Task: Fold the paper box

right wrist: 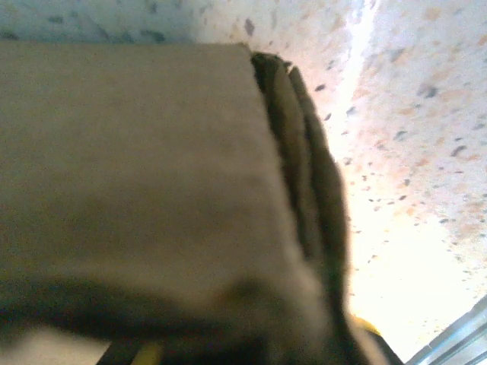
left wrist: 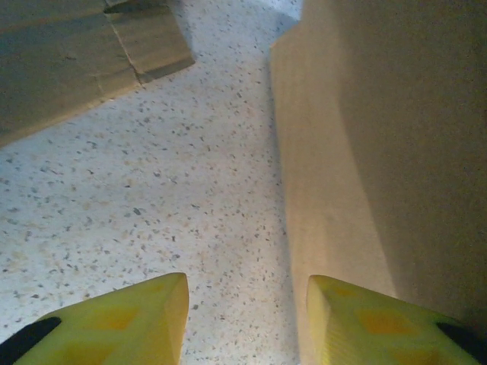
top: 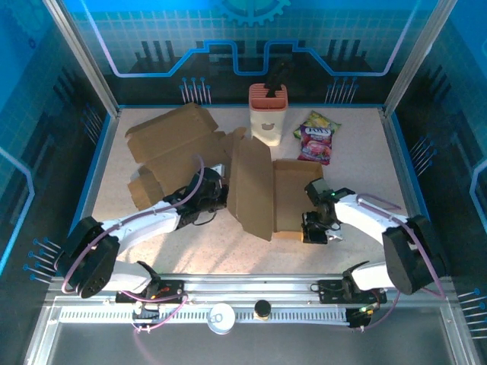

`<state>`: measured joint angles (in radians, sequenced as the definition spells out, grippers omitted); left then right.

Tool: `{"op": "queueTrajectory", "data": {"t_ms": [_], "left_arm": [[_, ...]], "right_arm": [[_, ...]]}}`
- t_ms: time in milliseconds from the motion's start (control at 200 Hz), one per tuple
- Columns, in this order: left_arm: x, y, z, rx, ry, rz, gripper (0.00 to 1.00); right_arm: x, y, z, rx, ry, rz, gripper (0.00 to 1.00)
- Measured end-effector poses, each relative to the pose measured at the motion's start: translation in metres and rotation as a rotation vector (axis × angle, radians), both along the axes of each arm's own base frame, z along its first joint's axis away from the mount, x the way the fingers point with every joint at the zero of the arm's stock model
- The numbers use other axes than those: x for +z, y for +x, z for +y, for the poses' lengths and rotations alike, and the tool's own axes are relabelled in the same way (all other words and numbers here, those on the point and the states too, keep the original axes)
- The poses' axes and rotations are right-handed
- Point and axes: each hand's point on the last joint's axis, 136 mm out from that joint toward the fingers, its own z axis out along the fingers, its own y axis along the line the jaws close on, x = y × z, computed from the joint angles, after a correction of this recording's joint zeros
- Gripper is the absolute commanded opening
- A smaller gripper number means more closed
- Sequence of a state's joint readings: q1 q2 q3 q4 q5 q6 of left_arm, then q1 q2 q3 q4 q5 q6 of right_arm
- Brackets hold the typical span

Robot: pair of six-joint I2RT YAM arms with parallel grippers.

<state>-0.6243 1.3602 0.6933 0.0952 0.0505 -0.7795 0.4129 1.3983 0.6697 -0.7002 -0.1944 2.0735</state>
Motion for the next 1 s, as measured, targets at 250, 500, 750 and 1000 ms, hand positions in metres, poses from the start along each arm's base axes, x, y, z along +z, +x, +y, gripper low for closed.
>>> {"op": "queueTrajectory", "data": {"t_ms": [250,500,750,1000], "left_arm": [[-0.009,-0.004,-0.01,-0.027,0.016,0.021,0.44],[0.004,0.005,-0.024,-0.045,0.003,-0.002,0.44],[0.006,0.005,-0.034,-0.073,0.013,-0.012,0.44],[0.02,0.006,-0.045,-0.096,0.007,-0.032,0.44]], "right_arm": [[0.002,0.008,0.019,0.049,0.031,-0.033,0.37],[0.039,0.025,0.027,0.073,0.041,-0.182,0.73],[0.093,0.053,0.007,0.134,-0.077,-0.427,0.77],[0.218,0.119,0.029,0.596,-0.153,-1.068,0.86]]}}
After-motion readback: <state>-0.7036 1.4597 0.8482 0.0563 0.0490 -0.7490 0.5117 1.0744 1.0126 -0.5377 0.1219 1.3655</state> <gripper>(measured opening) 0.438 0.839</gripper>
